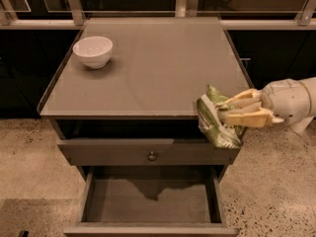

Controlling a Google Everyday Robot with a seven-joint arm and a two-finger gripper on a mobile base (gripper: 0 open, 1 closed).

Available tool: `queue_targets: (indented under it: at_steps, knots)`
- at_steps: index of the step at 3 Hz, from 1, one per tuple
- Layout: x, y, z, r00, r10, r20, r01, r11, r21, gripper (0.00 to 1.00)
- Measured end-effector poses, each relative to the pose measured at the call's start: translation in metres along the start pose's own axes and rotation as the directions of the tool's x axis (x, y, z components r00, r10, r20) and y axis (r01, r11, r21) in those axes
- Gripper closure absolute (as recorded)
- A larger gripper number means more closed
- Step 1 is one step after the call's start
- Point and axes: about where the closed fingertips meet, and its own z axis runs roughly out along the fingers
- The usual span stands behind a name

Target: Pick green jalapeno chip bag from middle drawer and place on counter

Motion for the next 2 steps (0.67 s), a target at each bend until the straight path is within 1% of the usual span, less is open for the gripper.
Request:
queue_targets:
  at_steps: [1, 2]
  knots:
    - [-0.020, -0.039, -0.023, 0.999, -0.029, 0.023, 0.028, 0.9980, 0.057, 1.00]
    - [-0.034, -0.073, -0.043, 0.997, -0.048, 0.052, 0.041, 0.9914, 0.125, 1.00]
